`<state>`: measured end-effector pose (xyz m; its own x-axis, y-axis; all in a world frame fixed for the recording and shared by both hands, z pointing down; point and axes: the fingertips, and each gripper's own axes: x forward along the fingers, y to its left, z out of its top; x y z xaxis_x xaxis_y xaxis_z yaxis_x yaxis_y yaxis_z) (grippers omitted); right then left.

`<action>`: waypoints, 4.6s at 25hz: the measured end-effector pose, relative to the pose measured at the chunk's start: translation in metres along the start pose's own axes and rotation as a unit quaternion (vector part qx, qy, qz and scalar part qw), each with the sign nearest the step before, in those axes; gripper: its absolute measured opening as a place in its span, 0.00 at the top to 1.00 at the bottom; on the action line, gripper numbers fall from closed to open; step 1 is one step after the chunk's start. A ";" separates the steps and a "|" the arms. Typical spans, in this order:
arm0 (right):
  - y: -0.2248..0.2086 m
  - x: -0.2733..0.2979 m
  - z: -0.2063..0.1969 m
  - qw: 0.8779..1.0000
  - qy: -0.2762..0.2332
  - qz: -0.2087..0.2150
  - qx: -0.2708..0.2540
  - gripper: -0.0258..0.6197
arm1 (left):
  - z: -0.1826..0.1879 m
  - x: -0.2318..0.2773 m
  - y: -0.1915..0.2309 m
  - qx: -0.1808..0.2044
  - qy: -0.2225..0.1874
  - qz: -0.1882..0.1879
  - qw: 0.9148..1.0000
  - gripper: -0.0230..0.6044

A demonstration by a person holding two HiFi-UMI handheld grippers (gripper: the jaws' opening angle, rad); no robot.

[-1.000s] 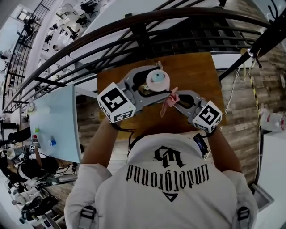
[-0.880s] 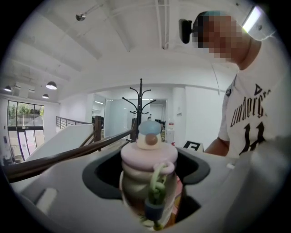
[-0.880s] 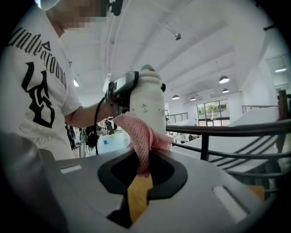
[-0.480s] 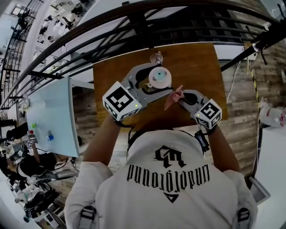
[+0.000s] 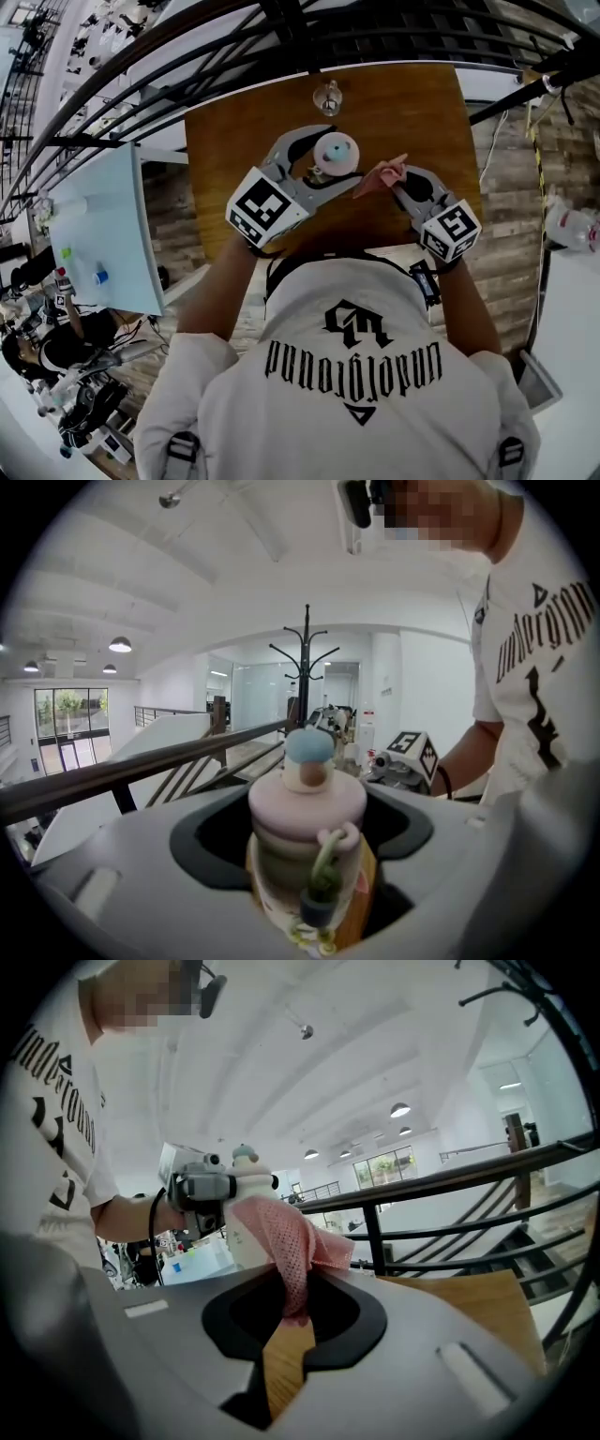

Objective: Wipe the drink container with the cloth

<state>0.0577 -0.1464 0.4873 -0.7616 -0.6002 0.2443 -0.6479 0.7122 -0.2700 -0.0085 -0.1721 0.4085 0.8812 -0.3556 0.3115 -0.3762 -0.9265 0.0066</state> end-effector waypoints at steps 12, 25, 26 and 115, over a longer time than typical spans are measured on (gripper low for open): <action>-0.014 0.012 -0.046 0.998 0.042 -0.047 0.022 0.89 | -0.096 0.022 0.018 -0.010 0.047 0.038 0.998 0.35; -0.030 0.036 -0.092 0.994 0.085 -0.065 0.003 0.89 | -0.187 0.054 0.031 -0.040 0.101 0.051 0.993 0.35; -0.032 0.038 -0.093 0.994 0.088 -0.066 0.004 0.89 | -0.192 0.055 0.032 -0.042 0.105 0.050 0.992 0.35; 0.098 -0.011 0.061 0.992 -0.042 -0.067 -0.096 0.89 | -0.052 -0.140 -0.019 -0.040 -0.087 0.145 0.985 0.89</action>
<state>0.0019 -0.0928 0.4015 -0.6717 -0.7173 0.1849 -0.7358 0.6749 -0.0549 -0.1390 -0.0984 0.4140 0.7668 -0.6254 0.1446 -0.6341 -0.7730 0.0193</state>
